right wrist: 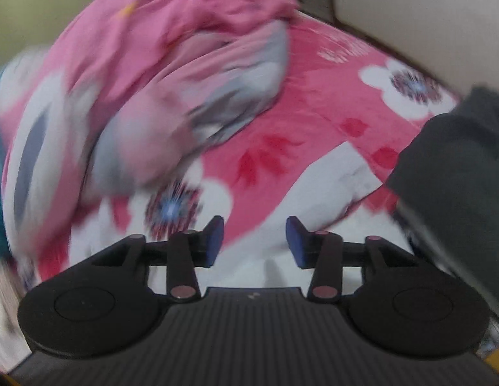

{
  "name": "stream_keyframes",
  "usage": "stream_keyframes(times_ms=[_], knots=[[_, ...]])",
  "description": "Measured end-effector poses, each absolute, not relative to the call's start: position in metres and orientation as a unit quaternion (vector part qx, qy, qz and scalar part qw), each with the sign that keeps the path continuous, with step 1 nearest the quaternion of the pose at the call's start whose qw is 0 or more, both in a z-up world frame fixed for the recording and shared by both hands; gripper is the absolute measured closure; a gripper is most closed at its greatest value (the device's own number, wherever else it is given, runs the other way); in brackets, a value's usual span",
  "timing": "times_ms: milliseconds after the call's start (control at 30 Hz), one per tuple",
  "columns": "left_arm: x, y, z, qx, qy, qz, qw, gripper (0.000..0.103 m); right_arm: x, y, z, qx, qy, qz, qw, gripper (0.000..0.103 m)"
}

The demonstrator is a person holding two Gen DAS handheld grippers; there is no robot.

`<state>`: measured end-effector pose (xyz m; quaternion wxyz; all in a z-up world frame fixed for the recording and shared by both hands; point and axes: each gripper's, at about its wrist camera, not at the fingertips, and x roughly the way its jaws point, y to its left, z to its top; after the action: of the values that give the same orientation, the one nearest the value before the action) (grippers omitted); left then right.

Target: Fold clothes

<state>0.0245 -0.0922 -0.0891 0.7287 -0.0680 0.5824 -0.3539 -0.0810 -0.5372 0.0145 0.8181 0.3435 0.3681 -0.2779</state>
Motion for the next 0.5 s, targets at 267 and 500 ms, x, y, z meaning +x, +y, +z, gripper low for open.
stream_keyframes(times_ms=[267,500], knots=[[0.058,-0.148,-0.097,-0.125,0.560,-0.287,0.768,0.062,-0.018,-0.673,-0.066,0.416,0.471,-0.272,0.729,0.046],[0.062,-0.168,-0.108,-0.120,0.559,-0.262,0.777,0.062,0.041,-0.716,-0.124,0.280,0.580,-0.224,0.732,0.035]])
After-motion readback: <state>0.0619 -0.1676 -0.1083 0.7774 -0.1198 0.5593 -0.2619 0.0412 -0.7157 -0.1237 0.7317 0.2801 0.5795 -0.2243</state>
